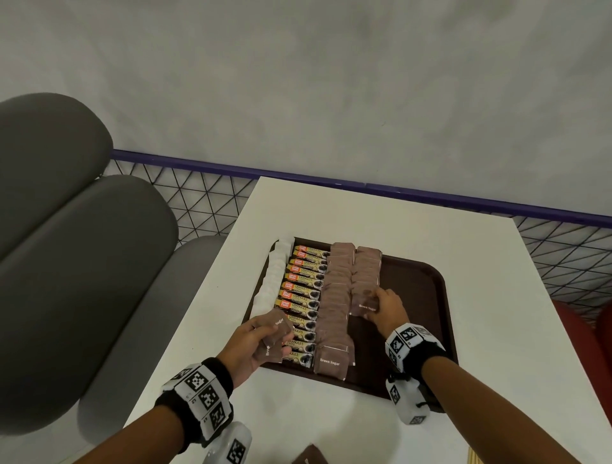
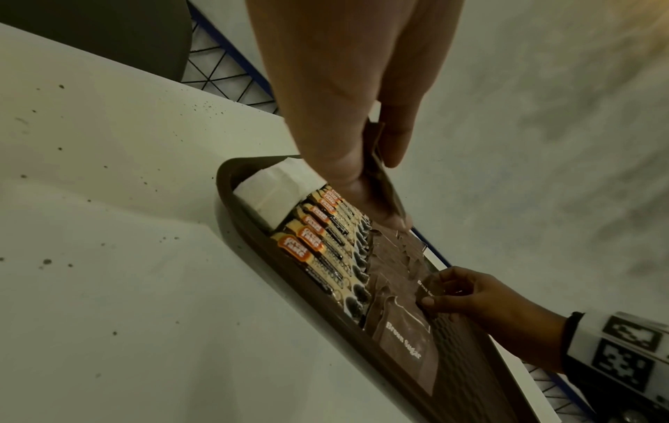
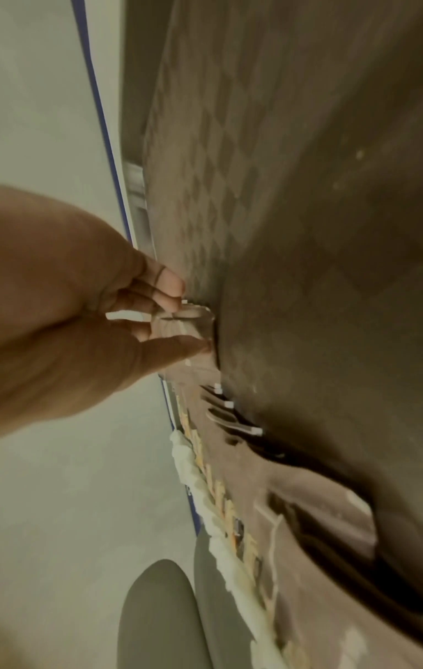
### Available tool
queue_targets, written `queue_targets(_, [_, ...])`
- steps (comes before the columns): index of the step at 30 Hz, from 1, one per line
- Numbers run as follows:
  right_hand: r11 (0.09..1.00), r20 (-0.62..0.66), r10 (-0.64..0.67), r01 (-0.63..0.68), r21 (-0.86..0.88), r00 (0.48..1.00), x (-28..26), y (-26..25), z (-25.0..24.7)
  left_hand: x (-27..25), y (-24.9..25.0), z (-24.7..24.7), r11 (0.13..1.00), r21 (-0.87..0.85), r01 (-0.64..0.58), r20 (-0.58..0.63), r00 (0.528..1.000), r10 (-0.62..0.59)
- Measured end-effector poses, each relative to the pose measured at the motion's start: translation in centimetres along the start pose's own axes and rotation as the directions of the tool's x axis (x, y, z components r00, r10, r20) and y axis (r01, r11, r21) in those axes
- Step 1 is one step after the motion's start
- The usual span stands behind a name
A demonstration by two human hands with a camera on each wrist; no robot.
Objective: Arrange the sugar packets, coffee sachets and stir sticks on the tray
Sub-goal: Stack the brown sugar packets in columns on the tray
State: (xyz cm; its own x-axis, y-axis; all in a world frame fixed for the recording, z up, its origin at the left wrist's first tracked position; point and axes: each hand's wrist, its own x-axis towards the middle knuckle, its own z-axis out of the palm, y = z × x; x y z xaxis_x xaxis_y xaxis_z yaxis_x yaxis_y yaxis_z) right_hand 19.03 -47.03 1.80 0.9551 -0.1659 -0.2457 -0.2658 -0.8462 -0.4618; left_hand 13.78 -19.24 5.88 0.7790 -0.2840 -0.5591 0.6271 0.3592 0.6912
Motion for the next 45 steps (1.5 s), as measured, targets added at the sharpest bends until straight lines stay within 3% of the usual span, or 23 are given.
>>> queue_targets(8, [0.998,-0.067,0.021,-0.017,0.056,0.998,1.0,-0.2,0.8,0.1,0.1,0.2,1.000,0.006,0.012,-0.091,0.996,-0.011])
queue_targets(14, [0.998,-0.129,0.031,-0.024,0.052,0.991,0.6,-0.7,0.7,-0.1,0.5,0.5,0.997,0.058,-0.042,-0.072,0.996,0.046])
queue_targets(19, [0.977,-0.193,-0.124,0.154,0.146,0.973,-0.9,-2.2,0.4,-0.1,0.4,0.8,0.989,0.127,-0.072,-0.066,0.995,0.081])
queue_targets(24, [0.834,-0.049,-0.347,0.332,0.441,0.936,-4.0,-5.9,0.8,-0.1,0.1,1.7,0.980,0.184,-0.075,-0.058,0.994,0.087])
queue_targets(31, [0.737,0.143,-0.390,0.215,0.641,0.910,-6.0,-7.6,2.2,-0.3,-0.6,2.5,0.976,0.202,-0.080,0.038,0.997,0.074])
queue_targets(35, [0.680,0.117,-0.289,0.118,0.724,0.950,-5.5,-6.6,1.3,-0.2,-0.6,2.1,0.983,0.176,-0.057,0.013,0.998,0.055])
queue_targets(39, [0.724,0.006,-0.036,0.022,0.689,0.999,-3.7,-3.6,0.5,-0.5,-0.4,1.7,0.991,0.120,-0.055,-0.030,0.998,0.059])
queue_targets(42, [0.770,-0.114,0.157,-0.049,0.637,0.981,-2.7,-1.3,-0.3,-0.5,-0.4,1.2,0.987,0.142,-0.069,-0.073,0.994,0.080])
queue_targets(45, [0.800,-0.134,0.247,-0.124,0.587,0.960,-2.5,0.2,-0.8,-0.6,-0.3,1.1,0.973,0.213,-0.085,-0.106,0.988,0.109])
